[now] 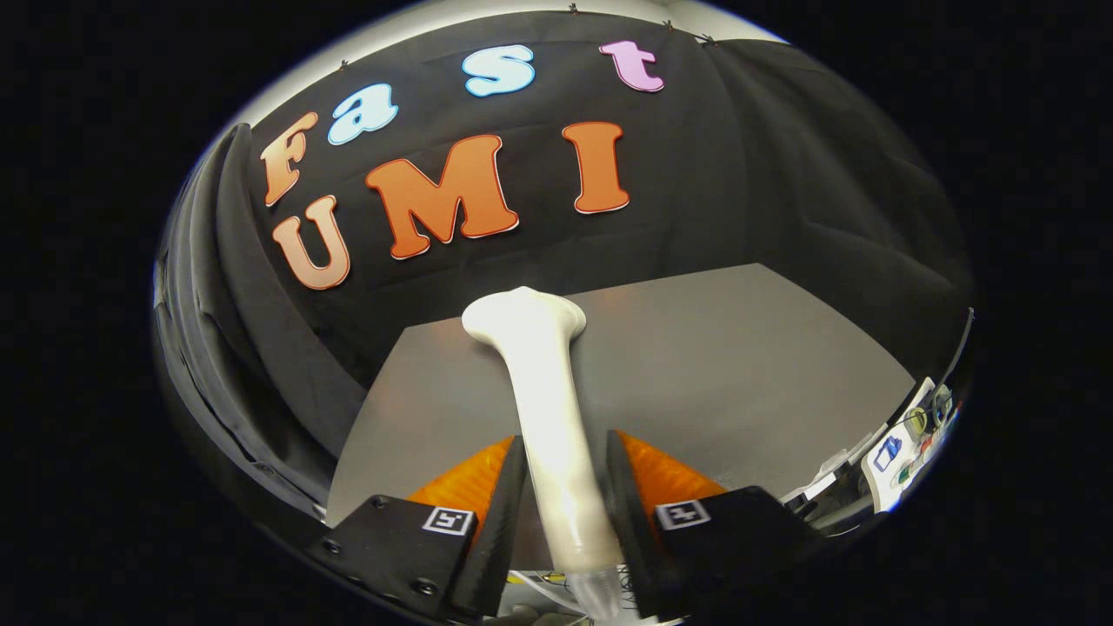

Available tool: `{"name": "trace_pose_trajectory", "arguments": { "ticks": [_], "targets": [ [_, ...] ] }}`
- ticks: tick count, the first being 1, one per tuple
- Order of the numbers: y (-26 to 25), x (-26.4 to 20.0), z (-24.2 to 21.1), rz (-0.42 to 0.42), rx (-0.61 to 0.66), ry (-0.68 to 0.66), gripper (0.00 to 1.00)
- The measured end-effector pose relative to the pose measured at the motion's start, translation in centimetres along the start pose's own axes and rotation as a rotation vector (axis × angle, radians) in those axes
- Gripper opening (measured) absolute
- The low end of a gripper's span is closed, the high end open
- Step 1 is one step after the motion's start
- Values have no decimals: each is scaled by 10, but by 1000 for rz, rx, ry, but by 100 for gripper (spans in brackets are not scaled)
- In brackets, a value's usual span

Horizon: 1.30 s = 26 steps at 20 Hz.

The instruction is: Iron the clothes twice with a garment steamer, once on the left side and once on the right side.

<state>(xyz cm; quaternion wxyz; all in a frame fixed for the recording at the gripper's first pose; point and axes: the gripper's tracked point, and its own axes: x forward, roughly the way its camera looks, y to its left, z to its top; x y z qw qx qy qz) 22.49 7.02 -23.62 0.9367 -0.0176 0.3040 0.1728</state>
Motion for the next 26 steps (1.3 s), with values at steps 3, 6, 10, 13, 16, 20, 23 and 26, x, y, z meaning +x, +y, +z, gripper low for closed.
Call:
{"name": "trace_pose_trajectory", "arguments": {
  "ticks": [3, 6, 10, 13, 16, 20, 23, 26],
  "targets": [
    [0, 0, 0, -1, -5, 1, 54],
    [-4, -1, 1, -16, -3, -7, 49],
    [-14, -5, 4, -37, 50, -22, 41],
    [-12, -18, 8, -27, 84, -45, 41],
    [-1, -31, 5, -2, 111, -50, 41],
    [13, -54, 4, 3, 116, -83, 41],
    [27, -79, 13, -5, 127, -130, 41],
    [44, -105, 15, -38, 129, -178, 41]
  ]
}}
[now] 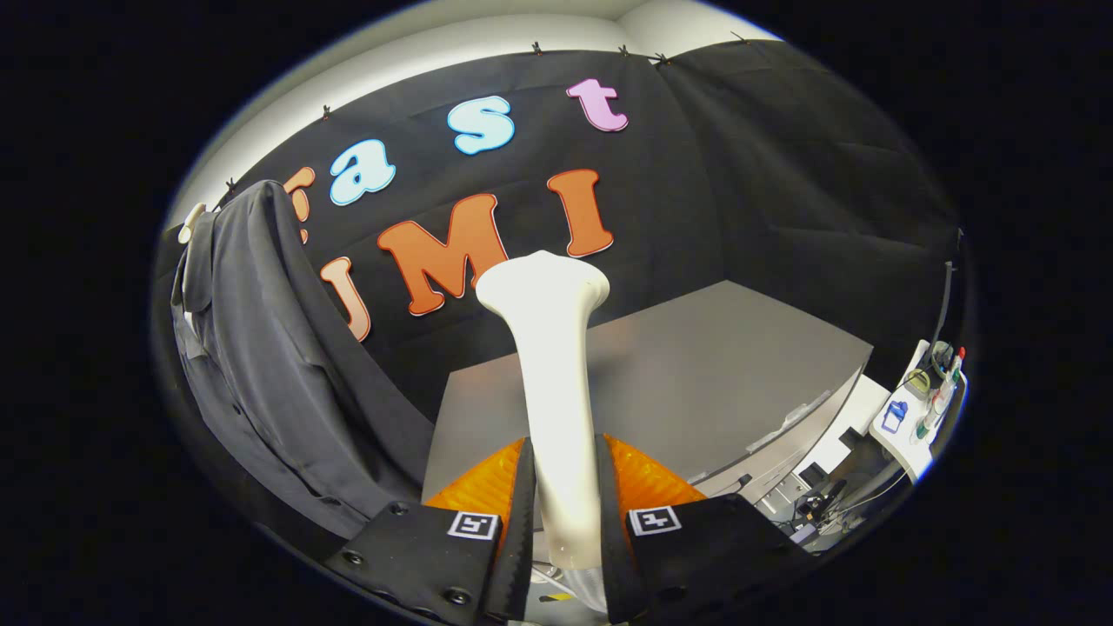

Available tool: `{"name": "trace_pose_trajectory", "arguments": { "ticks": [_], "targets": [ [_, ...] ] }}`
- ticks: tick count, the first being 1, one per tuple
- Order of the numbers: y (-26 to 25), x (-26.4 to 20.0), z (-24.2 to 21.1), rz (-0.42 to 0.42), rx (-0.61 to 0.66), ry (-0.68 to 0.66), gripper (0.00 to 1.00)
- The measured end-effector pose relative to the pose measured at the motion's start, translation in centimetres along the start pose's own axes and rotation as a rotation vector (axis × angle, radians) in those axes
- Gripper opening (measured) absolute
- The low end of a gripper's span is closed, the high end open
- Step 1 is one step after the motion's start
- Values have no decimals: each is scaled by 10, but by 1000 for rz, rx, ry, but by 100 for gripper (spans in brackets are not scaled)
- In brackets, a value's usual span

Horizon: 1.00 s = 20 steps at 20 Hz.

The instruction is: Iron the clothes twice with a garment steamer, once on the left side and once on the right side.

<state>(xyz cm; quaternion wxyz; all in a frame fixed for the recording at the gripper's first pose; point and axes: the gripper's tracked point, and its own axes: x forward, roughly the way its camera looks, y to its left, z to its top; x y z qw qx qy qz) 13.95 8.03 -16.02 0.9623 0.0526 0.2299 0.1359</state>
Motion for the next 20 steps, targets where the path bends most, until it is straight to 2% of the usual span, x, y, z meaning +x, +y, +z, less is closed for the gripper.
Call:
{"name": "trace_pose_trajectory", "arguments": {
  "ticks": [11, 15, 20],
  "targets": [
    [94, -99, -18, -131, 44, -162, 41],
    [140, -130, -15, -135, 46, -228, 41],
    [198, -148, -16, -112, 13, -259, 41]
  ]
}}
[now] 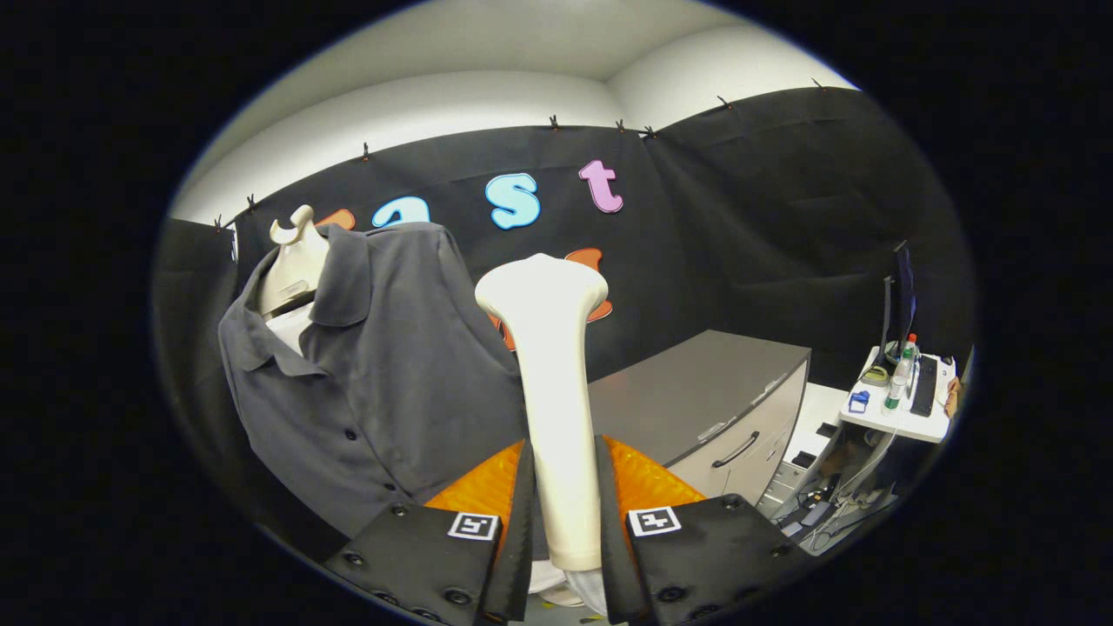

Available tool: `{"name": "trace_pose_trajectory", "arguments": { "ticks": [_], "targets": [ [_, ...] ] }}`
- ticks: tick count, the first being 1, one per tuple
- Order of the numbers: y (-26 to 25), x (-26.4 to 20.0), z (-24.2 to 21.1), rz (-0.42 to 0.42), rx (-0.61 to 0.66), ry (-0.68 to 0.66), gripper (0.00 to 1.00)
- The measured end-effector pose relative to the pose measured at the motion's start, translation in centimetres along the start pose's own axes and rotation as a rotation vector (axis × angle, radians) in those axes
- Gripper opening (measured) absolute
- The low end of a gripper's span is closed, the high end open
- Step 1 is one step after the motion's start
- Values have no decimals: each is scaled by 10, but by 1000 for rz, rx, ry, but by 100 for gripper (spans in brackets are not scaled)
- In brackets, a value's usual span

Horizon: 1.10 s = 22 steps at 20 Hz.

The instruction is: Iron the clothes twice with a garment steamer, once on the left side and once on the right side.

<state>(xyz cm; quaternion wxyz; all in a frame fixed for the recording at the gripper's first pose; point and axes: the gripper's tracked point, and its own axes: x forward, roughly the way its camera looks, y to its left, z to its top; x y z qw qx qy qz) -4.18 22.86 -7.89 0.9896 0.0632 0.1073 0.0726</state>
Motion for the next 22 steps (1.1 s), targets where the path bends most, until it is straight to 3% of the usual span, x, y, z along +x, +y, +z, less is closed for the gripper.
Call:
{"name": "trace_pose_trajectory", "arguments": {
  "ticks": [12, 22],
  "targets": [
    [96, -17, -17, 108, -63, 6, 41],
    [126, 8, -43, 133, -96, 65, 41]
  ]
}}
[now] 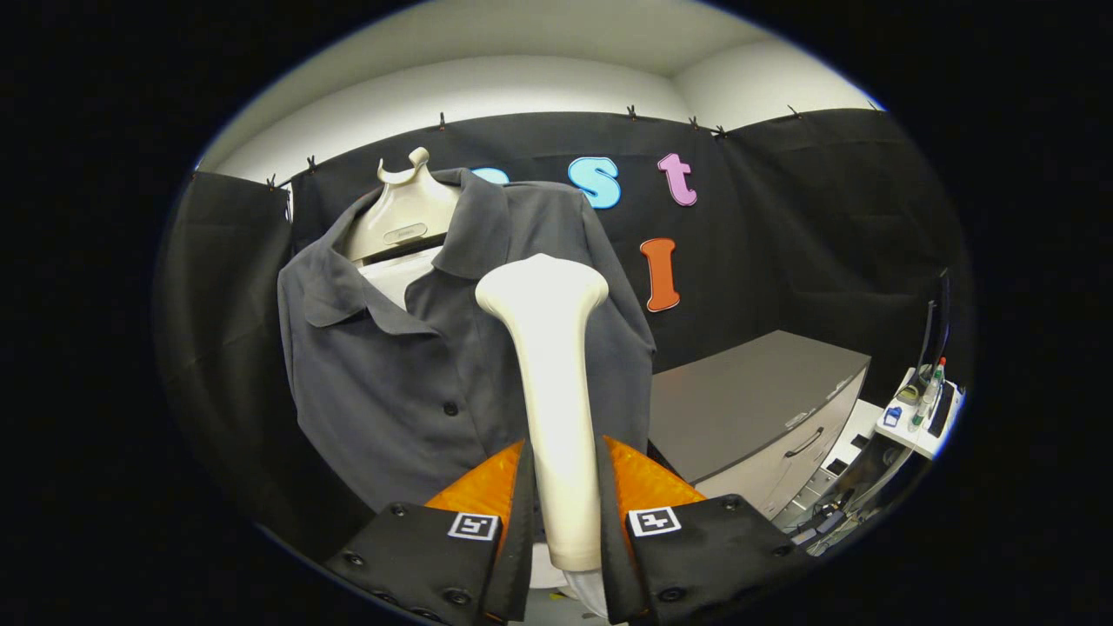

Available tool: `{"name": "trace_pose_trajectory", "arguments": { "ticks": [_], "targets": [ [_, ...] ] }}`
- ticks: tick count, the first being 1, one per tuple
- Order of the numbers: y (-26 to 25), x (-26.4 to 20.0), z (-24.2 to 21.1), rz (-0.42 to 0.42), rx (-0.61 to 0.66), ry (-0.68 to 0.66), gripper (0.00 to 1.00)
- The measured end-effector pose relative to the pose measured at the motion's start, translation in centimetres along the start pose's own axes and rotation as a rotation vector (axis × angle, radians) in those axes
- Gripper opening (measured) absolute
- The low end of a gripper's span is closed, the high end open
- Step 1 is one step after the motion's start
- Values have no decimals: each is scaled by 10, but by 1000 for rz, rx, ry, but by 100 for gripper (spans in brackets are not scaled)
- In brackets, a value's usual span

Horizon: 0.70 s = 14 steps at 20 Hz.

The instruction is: Iron the clothes twice with a garment steamer, once on the left side and once on the right side.

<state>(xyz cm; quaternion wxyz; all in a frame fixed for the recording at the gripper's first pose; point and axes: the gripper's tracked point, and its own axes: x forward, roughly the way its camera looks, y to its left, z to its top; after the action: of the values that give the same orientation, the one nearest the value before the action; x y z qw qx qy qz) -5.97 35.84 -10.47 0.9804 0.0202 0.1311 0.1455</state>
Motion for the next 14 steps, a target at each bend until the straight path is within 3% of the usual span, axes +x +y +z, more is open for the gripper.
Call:
{"name": "trace_pose_trajectory", "arguments": {
  "ticks": [14],
  "targets": [
    [5, 31, -27, 10, -5, 68, 41]
  ]
}}
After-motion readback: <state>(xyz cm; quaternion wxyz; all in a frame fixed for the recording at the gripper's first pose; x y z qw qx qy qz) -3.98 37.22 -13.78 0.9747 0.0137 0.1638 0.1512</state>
